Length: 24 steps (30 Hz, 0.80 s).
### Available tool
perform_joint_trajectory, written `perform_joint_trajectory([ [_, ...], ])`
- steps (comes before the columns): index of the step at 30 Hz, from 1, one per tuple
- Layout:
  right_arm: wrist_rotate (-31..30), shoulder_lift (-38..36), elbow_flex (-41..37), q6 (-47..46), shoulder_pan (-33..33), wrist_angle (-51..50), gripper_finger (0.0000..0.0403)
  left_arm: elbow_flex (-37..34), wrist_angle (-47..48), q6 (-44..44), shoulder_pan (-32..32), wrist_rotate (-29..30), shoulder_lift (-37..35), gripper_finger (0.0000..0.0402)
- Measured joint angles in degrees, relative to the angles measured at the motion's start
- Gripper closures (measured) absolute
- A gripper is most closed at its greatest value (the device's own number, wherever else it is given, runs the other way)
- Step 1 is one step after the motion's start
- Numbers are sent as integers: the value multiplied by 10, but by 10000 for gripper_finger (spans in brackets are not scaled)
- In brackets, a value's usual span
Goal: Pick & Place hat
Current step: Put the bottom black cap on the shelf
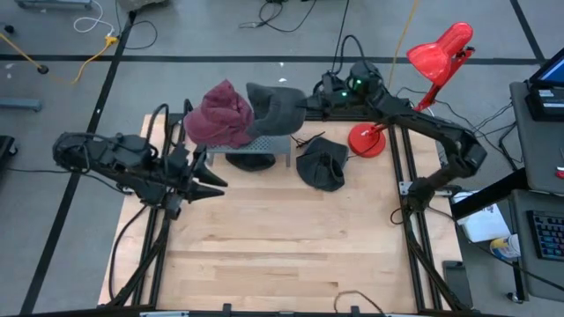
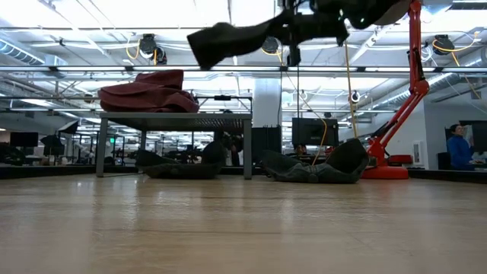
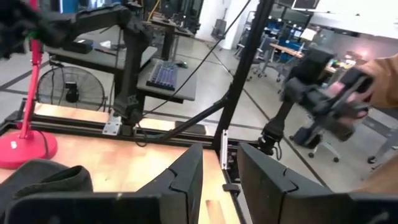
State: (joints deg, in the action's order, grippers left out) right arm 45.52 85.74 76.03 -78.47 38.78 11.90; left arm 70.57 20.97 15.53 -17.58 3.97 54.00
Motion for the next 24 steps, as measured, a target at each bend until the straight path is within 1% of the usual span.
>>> perform_joint_trajectory([
  [2,13,20,0,0,9,17,399,0,2,-2,-5,0,-5,298],
  [5,13,46,0,4,16,39,399,0,4,-2,-10,0,-10,299],
  [15,29,150,0,-21,20,165,399,0,10,-3,-13,-11,-16,300],
  [19,39,184,1,-7,25,170,399,0,13,-3,-13,-11,-16,300],
  [24,42,202,1,17,28,163,399,0,13,-3,-13,-11,-16,300],
])
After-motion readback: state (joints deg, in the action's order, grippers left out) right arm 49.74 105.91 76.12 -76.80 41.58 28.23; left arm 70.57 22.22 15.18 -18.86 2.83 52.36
